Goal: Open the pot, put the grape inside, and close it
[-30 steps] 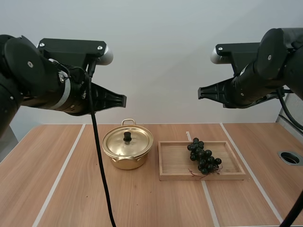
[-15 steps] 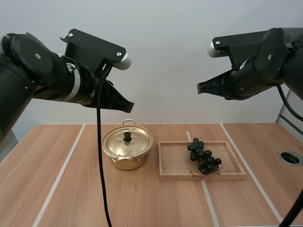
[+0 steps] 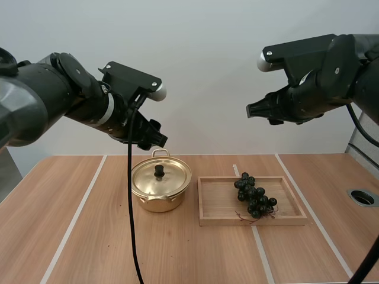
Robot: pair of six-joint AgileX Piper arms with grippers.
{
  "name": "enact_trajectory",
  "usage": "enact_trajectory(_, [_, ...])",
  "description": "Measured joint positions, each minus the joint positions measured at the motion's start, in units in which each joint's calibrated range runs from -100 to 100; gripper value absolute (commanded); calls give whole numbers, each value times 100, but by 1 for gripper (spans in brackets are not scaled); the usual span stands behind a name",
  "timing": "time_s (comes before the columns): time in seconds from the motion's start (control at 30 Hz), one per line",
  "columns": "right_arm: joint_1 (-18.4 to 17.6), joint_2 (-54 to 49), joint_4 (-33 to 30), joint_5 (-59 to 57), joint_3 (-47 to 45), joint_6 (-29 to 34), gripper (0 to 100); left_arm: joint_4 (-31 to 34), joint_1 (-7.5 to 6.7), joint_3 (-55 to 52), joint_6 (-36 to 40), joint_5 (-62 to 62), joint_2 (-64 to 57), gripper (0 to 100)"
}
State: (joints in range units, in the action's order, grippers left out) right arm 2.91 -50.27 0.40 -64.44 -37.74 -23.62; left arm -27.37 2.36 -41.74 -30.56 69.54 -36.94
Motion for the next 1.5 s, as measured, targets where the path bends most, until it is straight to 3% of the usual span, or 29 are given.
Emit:
enact_trajectory(0.3, [0, 0, 10, -76, 0, -185, 100, -122, 0, 818, -37, 703, 105, 100])
enact_trajectory(0.6, [0, 0, 93, -339, 0, -215, 100, -169, -15, 1470, 10, 1678, 1139, 100])
enact_trajectory(0.7, [0, 0, 107, -398, 0, -215, 100, -169, -132, 1470, 53, 1769, 1504, 100])
enact_trajectory(0.8, [0, 0, 125, -453, 0, -226, 100, -93, -347, 1470, 165, 1771, 1837, 100])
enact_trajectory(1.0, [0, 0, 135, -606, 0, -226, 100, 772, -747, 1470, 594, 1330, 2468, 100])
enact_trajectory(1.5, [0, 0, 135, -650, 0, -335, 100, 1543, -782, 1470, 1095, 453, 3343, 100])
